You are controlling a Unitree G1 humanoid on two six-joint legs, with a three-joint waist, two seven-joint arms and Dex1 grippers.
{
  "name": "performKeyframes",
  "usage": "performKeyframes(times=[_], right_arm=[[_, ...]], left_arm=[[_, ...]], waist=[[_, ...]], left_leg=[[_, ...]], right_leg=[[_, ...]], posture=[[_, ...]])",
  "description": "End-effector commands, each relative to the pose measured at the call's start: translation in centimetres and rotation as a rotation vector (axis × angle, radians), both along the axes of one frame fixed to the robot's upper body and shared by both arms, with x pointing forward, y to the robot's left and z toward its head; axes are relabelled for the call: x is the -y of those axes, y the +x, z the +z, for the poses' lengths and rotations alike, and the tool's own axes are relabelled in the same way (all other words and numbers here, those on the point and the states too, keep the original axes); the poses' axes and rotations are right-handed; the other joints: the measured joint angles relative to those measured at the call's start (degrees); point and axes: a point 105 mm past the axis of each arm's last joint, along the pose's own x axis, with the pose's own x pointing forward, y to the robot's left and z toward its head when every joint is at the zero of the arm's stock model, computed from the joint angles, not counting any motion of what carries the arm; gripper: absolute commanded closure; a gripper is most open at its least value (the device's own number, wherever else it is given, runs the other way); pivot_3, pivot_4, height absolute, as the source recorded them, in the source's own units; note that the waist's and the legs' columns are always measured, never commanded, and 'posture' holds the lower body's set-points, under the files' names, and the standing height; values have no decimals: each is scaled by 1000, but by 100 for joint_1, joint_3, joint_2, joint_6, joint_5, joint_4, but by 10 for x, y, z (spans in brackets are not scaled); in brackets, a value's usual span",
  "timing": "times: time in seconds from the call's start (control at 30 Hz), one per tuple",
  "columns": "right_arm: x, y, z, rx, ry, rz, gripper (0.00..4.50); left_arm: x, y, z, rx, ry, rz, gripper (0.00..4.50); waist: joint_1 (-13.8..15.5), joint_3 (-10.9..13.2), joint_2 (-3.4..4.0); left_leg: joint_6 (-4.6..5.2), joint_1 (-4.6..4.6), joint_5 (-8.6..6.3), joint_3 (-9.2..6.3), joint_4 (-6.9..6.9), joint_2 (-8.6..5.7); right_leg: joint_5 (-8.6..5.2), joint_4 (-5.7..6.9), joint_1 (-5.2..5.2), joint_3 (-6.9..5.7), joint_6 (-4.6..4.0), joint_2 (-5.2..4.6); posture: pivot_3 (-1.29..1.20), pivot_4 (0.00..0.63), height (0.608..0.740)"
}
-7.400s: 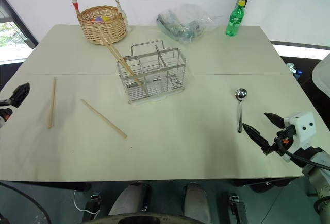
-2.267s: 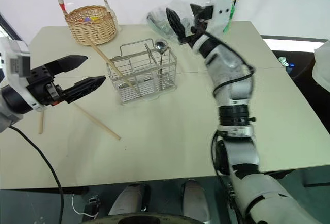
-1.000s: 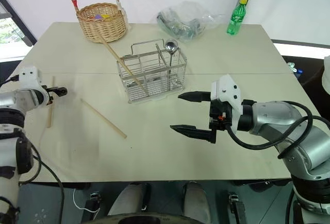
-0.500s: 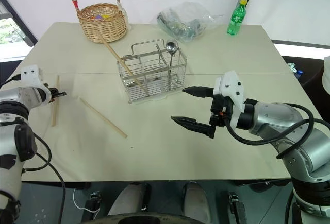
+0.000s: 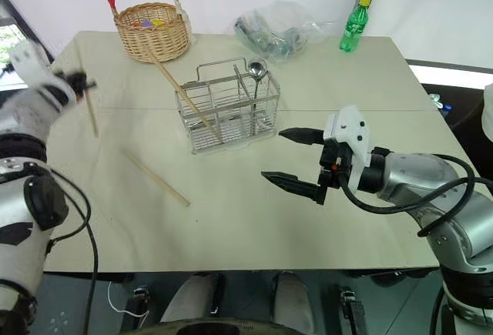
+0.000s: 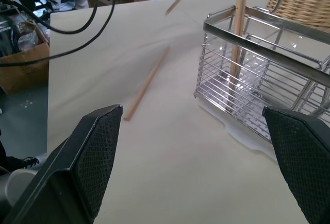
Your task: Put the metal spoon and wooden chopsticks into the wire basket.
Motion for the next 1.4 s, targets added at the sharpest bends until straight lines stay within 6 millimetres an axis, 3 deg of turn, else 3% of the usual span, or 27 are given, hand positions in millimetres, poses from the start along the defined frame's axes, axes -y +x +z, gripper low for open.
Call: performKeyframes(times=[0.03, 0.23, 0.37, 0.53, 0.73, 1.07, 1.2, 1.37, 1.4], right_arm=[[-2, -4, 9, 41, 19, -7, 0], [-3, -5, 6, 40, 32, -30, 0], [0, -6, 6, 48, 37, -54, 0], [1, -8, 7, 52, 45, -77, 0], [3, -7, 9, 57, 54, -107, 0], [6, -3, 13, 63, 60, -130, 0], [6, -1, 13, 63, 64, -132, 0], [7, 1, 11, 57, 66, -130, 0], [7, 1, 11, 56, 66, -130, 0]], left_arm=[[26, -22, 69, 243, -110, -118, 4429], [96, -28, 92, 295, -88, -323, 4429], [146, -28, 78, 257, 2, -472, 4429], [177, -27, 58, 233, 55, -500, 4429], [198, -35, 43, 331, 184, -436, 4429], [202, -42, 29, 397, 215, -346, 4429], [198, -42, 30, 393, 193, -336, 2851], [195, -42, 31, 390, 179, -342, 200], [193, -42, 32, 390, 177, -342, 37]], waist=[[-1, -2, 5], [16, -1, 10], [4, -1, 11], [-8, 5, 23], [7, 7, 26], [15, 7, 26], [13, 7, 26], [12, 7, 26], [12, 7, 26]], left_leg=[[0, 2, 0, 2, 0, -5], [-4, 16, 4, -2, 10, -10], [-6, 17, 7, -3, 15, -9], [-6, 17, 7, -1, 9, -7], [-6, 16, 7, -1, 10, -6], [-2, 13, 7, -2, 12, -6], [-1, 14, 6, -3, 12, -6], [0, 14, 6, -3, 12, -6], [0, 14, 6, -3, 12, -6]], right_leg=[[1, 2, 2, -4, 1, -7], [5, 3, 23, -22, 12, 2], [9, 3, 29, -23, 16, 7], [8, 0, 24, -20, 15, 13], [8, -6, 27, -20, 14, 15], [8, -11, 32, -20, 12, 12], [8, -10, 31, -20, 12, 14], [8, -9, 32, -21, 12, 17], [8, -9, 32, -21, 12, 17]], posture=[[0, 150, 666], [0, 150, 666], [0, 150, 666], [0, 150, 666], [0, 150, 666], [0, 150, 666], [0, 150, 666], [0, 150, 666], [0, 150, 666]])
